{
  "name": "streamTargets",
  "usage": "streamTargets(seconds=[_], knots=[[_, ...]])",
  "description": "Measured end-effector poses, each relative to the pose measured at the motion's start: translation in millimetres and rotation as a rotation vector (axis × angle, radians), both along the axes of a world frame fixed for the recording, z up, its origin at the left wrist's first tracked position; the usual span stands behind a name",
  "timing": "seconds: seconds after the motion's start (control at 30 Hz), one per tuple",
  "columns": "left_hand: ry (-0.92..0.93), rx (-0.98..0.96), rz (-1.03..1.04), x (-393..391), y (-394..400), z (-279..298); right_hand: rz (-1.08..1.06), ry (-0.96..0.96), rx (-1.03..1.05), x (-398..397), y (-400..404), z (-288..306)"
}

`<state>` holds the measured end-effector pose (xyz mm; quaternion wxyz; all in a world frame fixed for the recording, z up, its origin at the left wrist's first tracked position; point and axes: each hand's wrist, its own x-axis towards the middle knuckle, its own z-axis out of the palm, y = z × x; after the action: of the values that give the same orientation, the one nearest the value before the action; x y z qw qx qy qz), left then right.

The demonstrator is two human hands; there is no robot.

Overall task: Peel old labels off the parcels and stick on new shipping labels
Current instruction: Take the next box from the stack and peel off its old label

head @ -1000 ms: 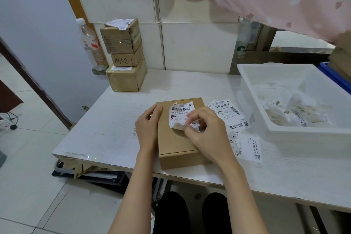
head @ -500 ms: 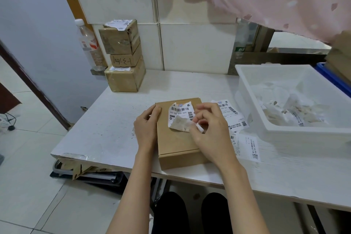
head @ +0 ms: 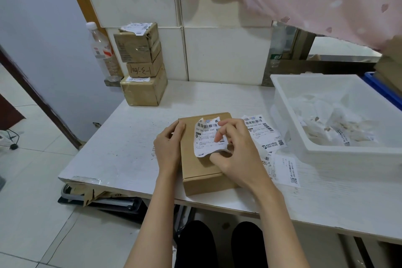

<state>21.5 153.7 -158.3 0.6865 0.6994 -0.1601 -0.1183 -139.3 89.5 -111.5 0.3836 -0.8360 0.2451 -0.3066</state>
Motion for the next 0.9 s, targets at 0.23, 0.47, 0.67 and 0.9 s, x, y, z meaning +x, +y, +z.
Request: streamTargets(seconds=[0.23,0.47,0.67,0.9], knots=[[0.024,-0.015,-0.002,-0.2,-0.2,0.4,-0.167,-0.095,0.004,0.2,-3.0,-5.5],[0.014,-0.026,0.009,-1.6,-0.8,2.5,-0.194,-0.186,0.025,2.3,-1.2,-7.2],[0.006,-0.016,0.017,-1.2,-0.8,1.9,-0.127,-0.130,0.076,1.4,0.5,-1.8],[0.002,-0.001,0.012,-0.2,-0.4,2.2,-0.044,0.065,-0.004,2.4,-0.7,-2.9]])
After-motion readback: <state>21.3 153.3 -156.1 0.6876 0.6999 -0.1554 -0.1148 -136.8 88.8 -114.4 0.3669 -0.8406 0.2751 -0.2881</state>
